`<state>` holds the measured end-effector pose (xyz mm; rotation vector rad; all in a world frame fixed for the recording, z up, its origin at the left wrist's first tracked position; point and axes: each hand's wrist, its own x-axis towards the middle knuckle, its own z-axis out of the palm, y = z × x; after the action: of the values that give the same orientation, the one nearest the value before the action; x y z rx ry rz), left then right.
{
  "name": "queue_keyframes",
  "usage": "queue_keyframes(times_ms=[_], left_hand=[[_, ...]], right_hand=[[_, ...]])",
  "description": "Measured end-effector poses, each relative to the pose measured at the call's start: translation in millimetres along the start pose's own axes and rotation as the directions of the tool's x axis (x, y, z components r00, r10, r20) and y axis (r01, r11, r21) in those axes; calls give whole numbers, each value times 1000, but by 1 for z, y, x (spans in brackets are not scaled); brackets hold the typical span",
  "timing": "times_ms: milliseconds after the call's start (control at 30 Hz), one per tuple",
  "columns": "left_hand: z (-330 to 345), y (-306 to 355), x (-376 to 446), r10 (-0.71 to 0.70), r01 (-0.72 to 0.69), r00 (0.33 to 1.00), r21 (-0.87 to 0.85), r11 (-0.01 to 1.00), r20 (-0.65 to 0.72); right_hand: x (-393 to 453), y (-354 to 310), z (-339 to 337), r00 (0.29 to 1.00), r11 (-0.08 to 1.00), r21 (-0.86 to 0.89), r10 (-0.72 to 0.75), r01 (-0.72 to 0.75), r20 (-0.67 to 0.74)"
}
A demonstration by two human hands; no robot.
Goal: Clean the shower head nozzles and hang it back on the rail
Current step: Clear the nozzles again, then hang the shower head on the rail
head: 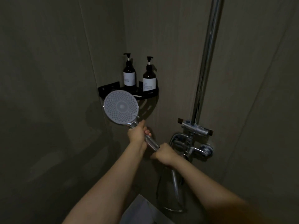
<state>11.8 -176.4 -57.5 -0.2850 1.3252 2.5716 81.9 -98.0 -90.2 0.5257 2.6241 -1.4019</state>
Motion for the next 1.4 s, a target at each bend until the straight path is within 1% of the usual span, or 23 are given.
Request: queue_keyframes(times_ms=[100, 133, 167, 200, 233, 267, 300, 333, 367, 433, 467, 500, 567, 600, 633, 667, 700, 767, 833, 967, 1133, 1233, 1400], left_hand=[[-6, -12, 0, 29, -30, 999, 52, 998, 25], [-8, -14, 1, 34, -36, 999, 60, 998, 30], [-10, -16, 3, 36, -38, 999, 67, 997, 30], [-12, -18, 5, 41, -42, 999, 76, 996, 22], [-15, -20, 8, 55, -56, 998, 98, 994, 10], [-18, -22, 10, 76, -76, 997, 136, 988, 6], [-21, -25, 11, 98, -100, 995, 190, 977, 18], [-25, -29, 13, 113, -120, 993, 244, 962, 44], [-28, -33, 14, 121, -136, 990, 294, 946, 69], [-35, -40, 15, 105, -130, 990, 350, 928, 90], [-38, -43, 16, 95, -123, 991, 359, 925, 95], [-42, -47, 17, 89, -120, 991, 364, 924, 99], [-47, -50, 19, 88, -119, 991, 370, 922, 99], [-49, -51, 20, 83, -113, 992, 366, 924, 95], [-51, -51, 21, 76, -104, 993, 356, 929, 90], [-52, -51, 22, 66, -92, 994, 340, 936, 88], [-53, -50, 23, 53, -78, 995, 321, 944, 87], [-54, -47, 23, 30, -57, 995, 306, 950, 92], [-54, -44, 23, 25, -58, 994, 301, 952, 111], [-55, -41, 26, 40, -70, 993, 296, 953, 107], [-57, -45, 25, 30, -56, 996, 319, 946, 84], [-58, -46, 24, 16, -40, 997, 321, 946, 76], [-60, -44, 26, 20, -45, 997, 337, 941, 78]], right_hand=[[-1, 16, -11, 969, 994, 107, -18, -8, 247], [0, 22, -18, 953, 991, 126, -1, -39, 304], [3, 29, -26, 952, 986, 152, 17, -67, 306], [9, 37, -34, 967, 973, 202, 61, -113, 247], [15, 45, -42, 985, 945, 290, 120, -152, 123], [22, 54, -50, 977, 917, 362, 203, -168, -60], [29, 63, -57, 929, 904, 395, 277, -165, -247], [35, 70, -63, 861, 903, 392, 335, -177, -382], [41, 75, -67, 821, 900, 389, 370, -199, -436], [53, 83, -69, 825, 845, 493, 422, -207, -377], [61, 85, -68, 848, 763, 620, 441, -181, -295], [67, 87, -66, 873, 621, 767, 452, -160, -185], [70, 91, -65, 915, 253, 961, 404, -112, 1], [71, 93, -65, 931, 60, 995, 361, -76, 49], [72, 96, -66, 945, -95, 995, 319, -40, 69], [72, 98, -66, 956, -192, 981, 281, -27, 81], [74, 100, -65, 962, -240, 970, 256, -27, 90], [75, 101, -64, 966, -238, 970, 235, -53, 111], [81, 104, -65, 967, -188, 978, 218, -88, 129], [92, 106, -72, 956, 41, 976, 214, -213, 200], [97, 99, -65, 936, 214, 964, 344, -160, 79], [100, 99, -63, 923, 276, 948, 382, -158, 42], [98, 97, -62, 921, 313, 935, 388, -167, 35]])
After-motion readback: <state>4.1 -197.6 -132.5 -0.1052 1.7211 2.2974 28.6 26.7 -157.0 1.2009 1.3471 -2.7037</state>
